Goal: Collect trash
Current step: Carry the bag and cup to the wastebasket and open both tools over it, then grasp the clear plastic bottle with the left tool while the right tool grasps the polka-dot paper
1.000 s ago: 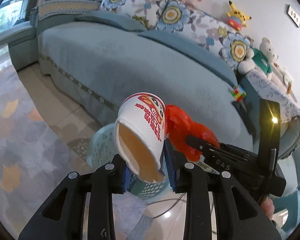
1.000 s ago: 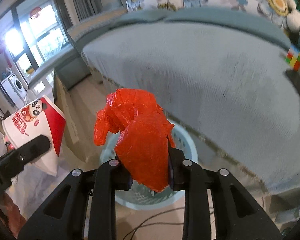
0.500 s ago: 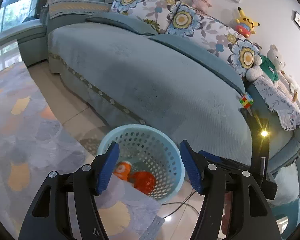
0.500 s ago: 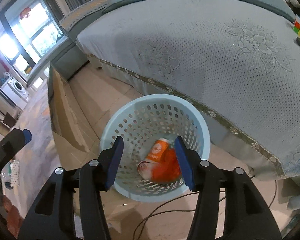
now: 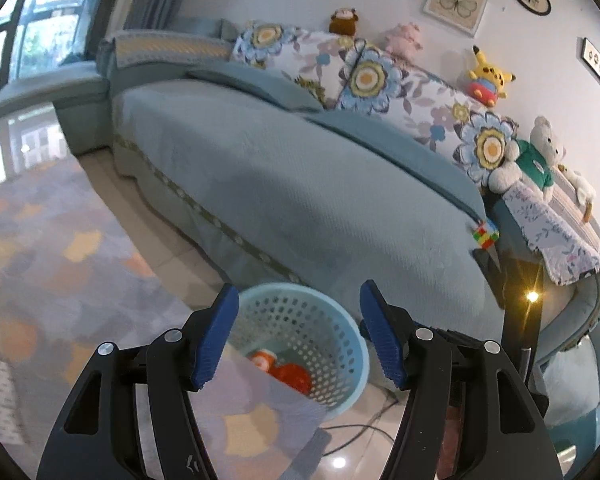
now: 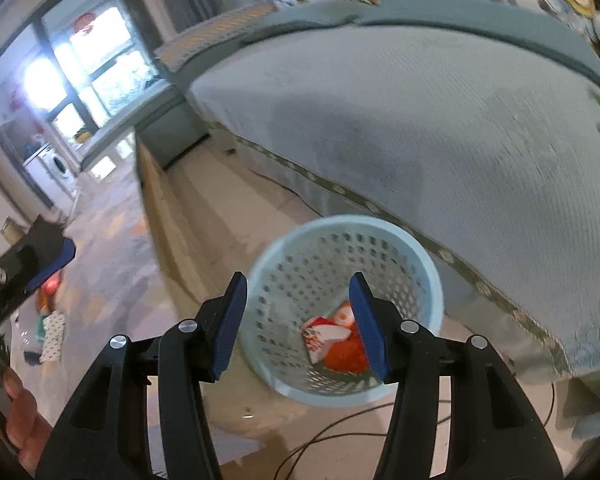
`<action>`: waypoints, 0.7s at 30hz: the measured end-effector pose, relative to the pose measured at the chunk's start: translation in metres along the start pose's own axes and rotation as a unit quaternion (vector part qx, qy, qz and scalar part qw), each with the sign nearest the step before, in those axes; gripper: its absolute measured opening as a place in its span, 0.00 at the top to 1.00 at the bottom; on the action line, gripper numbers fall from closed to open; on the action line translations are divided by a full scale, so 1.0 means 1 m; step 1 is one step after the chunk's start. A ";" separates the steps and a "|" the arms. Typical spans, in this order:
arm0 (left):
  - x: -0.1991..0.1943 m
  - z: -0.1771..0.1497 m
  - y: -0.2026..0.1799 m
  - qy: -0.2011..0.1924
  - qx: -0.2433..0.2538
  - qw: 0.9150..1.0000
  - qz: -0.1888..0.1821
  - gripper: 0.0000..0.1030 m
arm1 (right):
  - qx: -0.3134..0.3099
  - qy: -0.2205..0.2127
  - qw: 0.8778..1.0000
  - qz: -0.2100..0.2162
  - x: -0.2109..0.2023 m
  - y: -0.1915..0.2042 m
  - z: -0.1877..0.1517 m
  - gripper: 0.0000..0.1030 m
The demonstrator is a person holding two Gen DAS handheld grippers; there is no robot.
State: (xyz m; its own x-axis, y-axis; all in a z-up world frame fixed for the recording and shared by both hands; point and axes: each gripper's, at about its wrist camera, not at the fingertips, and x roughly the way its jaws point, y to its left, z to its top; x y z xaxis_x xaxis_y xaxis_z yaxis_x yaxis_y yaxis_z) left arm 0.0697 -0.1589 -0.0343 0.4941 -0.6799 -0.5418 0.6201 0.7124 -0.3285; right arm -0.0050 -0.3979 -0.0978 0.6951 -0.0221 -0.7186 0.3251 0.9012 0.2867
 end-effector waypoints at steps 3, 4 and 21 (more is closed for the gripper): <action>-0.029 0.006 0.012 -0.021 -0.003 1.000 0.020 0.40 | -0.031 -0.010 0.999 0.024 -0.007 0.027 0.004 0.52; -0.039 0.008 0.017 -0.028 -0.006 0.999 0.027 0.40 | -0.045 -0.015 0.998 0.033 -0.010 0.042 0.006 0.52; -0.242 -0.002 0.169 -0.133 -0.116 0.955 0.239 0.27 | -0.202 -0.018 0.968 0.149 -0.013 0.237 -0.013 0.50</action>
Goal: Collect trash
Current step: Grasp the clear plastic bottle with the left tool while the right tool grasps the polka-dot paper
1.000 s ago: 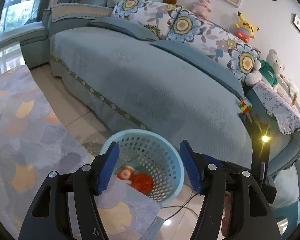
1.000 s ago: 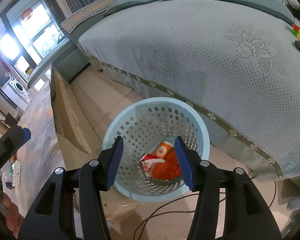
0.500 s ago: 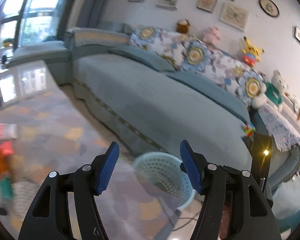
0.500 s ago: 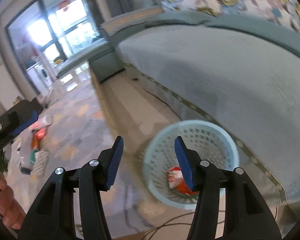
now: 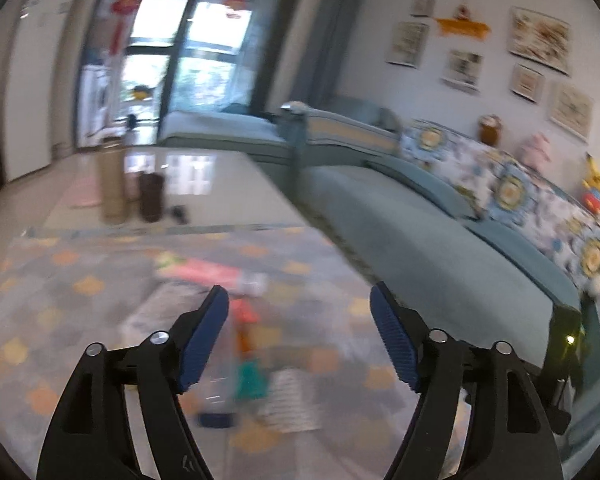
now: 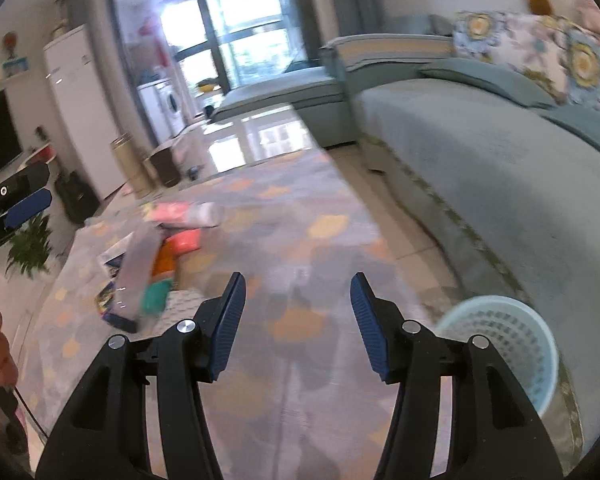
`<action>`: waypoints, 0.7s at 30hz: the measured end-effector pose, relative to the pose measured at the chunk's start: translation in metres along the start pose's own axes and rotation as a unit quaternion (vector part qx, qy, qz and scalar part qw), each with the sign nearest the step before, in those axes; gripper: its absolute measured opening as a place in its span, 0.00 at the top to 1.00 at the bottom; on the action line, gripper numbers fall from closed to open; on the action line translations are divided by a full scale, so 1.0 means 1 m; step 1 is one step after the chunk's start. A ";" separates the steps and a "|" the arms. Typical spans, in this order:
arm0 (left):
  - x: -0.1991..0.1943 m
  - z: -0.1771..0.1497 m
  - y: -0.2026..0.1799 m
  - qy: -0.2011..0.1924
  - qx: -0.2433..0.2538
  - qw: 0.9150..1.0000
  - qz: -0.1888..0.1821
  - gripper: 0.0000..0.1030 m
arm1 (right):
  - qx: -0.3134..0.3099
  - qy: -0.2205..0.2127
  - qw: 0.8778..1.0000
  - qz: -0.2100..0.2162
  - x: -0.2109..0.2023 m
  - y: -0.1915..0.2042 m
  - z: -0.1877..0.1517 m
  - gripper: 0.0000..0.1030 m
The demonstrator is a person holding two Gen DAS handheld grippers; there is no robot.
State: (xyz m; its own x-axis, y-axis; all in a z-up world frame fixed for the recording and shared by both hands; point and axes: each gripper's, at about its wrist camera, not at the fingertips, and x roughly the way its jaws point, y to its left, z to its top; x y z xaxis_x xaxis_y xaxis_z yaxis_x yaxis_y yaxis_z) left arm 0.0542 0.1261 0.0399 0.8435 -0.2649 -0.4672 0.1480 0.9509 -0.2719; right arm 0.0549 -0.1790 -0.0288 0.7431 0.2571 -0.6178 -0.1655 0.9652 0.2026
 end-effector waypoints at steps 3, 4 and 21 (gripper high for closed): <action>0.005 -0.005 0.035 0.019 -0.020 1.000 -0.005 0.27 | -0.030 0.003 0.999 0.023 0.018 0.032 0.000 0.50; 0.013 -0.010 0.047 0.034 -0.025 0.999 -0.002 0.27 | -0.036 0.004 0.999 0.028 0.022 0.040 -0.002 0.50; 0.112 -0.067 0.096 0.102 -0.102 0.990 0.008 0.27 | -0.112 0.051 0.990 0.075 0.089 0.109 -0.052 0.50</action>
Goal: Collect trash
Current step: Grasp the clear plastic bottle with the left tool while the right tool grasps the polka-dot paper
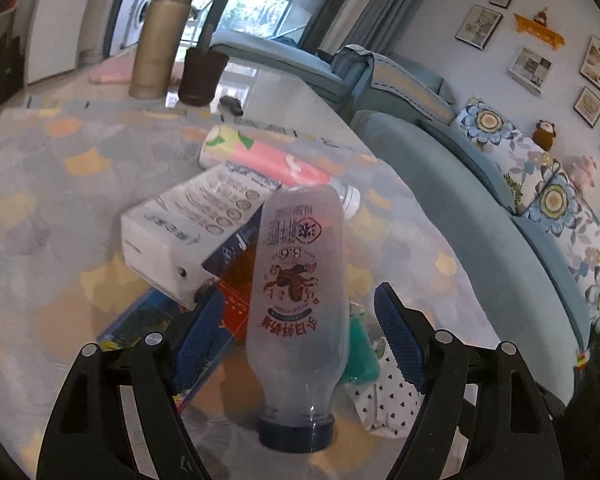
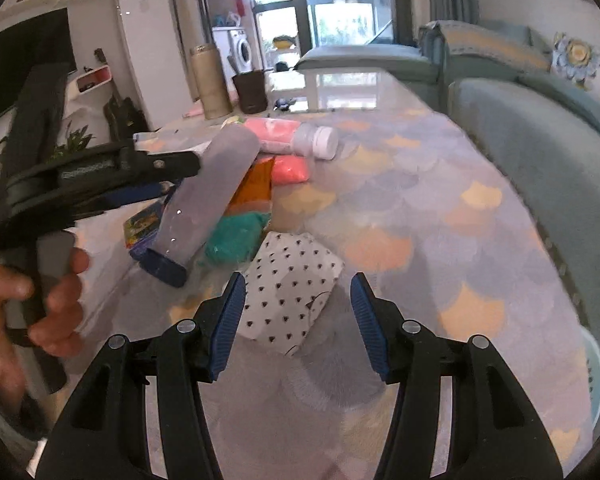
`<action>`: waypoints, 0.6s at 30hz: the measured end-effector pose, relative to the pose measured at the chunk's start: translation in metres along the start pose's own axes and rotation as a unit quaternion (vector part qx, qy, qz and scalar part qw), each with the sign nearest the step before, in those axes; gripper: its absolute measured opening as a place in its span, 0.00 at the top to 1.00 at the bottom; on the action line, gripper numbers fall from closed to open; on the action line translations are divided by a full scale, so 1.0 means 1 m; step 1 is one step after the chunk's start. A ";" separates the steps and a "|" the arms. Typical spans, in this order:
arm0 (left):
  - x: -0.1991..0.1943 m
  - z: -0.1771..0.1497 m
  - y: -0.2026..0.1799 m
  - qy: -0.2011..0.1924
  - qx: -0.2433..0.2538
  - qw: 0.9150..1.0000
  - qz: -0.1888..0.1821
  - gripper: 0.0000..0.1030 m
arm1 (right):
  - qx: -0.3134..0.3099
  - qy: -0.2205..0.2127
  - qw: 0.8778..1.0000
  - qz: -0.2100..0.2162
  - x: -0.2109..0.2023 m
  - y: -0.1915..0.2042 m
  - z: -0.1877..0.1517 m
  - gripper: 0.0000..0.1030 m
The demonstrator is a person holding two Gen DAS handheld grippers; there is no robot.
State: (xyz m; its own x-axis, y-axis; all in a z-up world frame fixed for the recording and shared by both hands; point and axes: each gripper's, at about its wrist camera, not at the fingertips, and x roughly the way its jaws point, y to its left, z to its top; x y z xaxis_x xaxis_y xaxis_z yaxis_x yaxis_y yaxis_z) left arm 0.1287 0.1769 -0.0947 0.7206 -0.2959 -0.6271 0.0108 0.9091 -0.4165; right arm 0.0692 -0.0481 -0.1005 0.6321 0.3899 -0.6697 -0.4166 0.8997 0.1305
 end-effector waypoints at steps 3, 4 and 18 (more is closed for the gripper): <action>0.009 -0.004 -0.001 0.009 0.006 1.000 0.008 0.27 | -0.001 0.003 1.000 0.000 0.001 0.000 -0.001 0.50; 0.012 -0.005 -0.002 0.011 0.007 1.000 0.012 0.28 | -0.003 0.006 1.000 -0.002 0.001 0.001 -0.001 0.50; -0.029 -0.019 -0.008 -0.017 0.022 1.000 0.005 0.47 | -0.012 0.051 0.999 -0.009 0.023 0.011 0.010 0.28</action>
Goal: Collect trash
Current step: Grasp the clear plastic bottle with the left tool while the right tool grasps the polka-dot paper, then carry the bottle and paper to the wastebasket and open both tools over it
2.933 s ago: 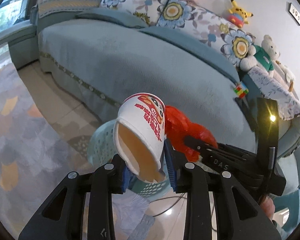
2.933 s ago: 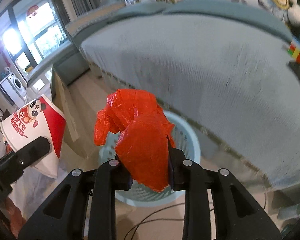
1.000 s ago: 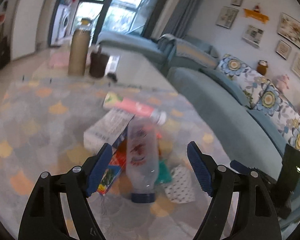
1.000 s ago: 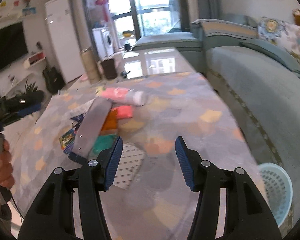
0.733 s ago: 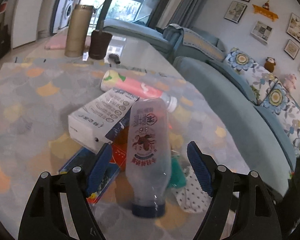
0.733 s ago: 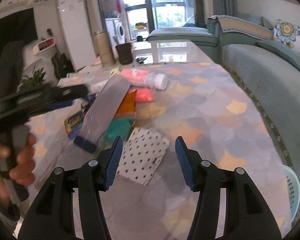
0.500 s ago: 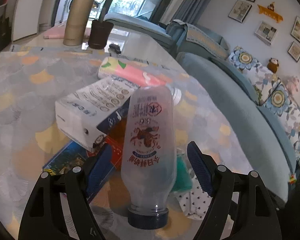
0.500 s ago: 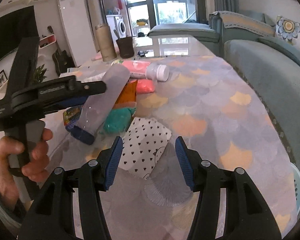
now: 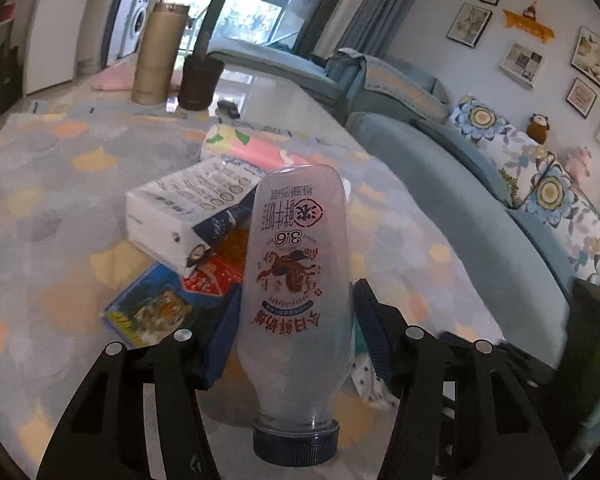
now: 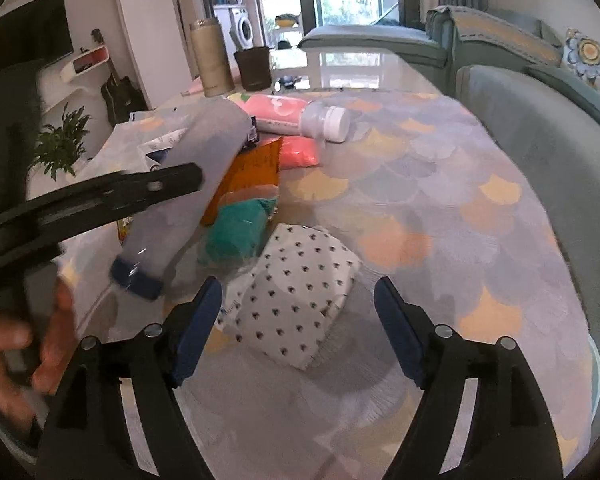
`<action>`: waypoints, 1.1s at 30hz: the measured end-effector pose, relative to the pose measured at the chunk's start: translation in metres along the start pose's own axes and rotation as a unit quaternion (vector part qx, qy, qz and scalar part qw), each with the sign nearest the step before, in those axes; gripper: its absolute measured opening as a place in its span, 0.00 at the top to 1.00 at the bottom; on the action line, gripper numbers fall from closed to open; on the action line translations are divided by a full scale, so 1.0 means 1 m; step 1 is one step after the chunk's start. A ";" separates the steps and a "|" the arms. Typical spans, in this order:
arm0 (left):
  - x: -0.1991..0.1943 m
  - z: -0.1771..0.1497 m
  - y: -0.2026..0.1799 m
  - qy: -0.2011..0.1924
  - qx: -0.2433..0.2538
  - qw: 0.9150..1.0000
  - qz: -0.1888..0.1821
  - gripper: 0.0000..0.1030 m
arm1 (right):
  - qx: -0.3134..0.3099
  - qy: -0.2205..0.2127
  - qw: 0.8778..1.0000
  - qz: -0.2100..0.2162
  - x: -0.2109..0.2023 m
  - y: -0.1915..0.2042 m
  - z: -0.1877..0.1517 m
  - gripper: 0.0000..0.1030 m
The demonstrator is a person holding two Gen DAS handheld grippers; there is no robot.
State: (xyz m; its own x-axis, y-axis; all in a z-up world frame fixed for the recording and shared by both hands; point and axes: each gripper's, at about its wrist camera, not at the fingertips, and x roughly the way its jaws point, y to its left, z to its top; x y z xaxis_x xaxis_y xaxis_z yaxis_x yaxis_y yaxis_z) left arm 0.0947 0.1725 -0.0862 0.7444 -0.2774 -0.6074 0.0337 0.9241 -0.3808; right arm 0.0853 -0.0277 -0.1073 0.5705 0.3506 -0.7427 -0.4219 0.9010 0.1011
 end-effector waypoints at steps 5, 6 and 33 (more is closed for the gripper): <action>-0.017 -0.001 -0.004 -0.009 0.009 1.000 -0.001 0.47 | -0.013 0.044 0.999 -0.024 0.024 0.010 0.002 0.28; -0.018 -0.002 -0.004 -0.011 0.008 1.000 -0.002 0.47 | -0.014 0.050 0.998 -0.024 0.025 0.011 0.002 0.32; -0.060 0.011 -0.142 -0.045 0.137 0.985 -0.099 0.47 | 0.114 -0.089 0.988 -0.054 -0.105 -0.087 -0.006 0.89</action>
State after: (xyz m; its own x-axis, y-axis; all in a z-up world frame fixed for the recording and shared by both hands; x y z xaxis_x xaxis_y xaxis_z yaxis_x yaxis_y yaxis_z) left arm 0.0520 0.0606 0.0119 0.7603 -0.4465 -0.4718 0.3538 0.8938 -0.2757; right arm 0.0581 -0.1445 -0.0424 0.7273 0.2705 -0.6308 -0.1943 0.9626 0.1887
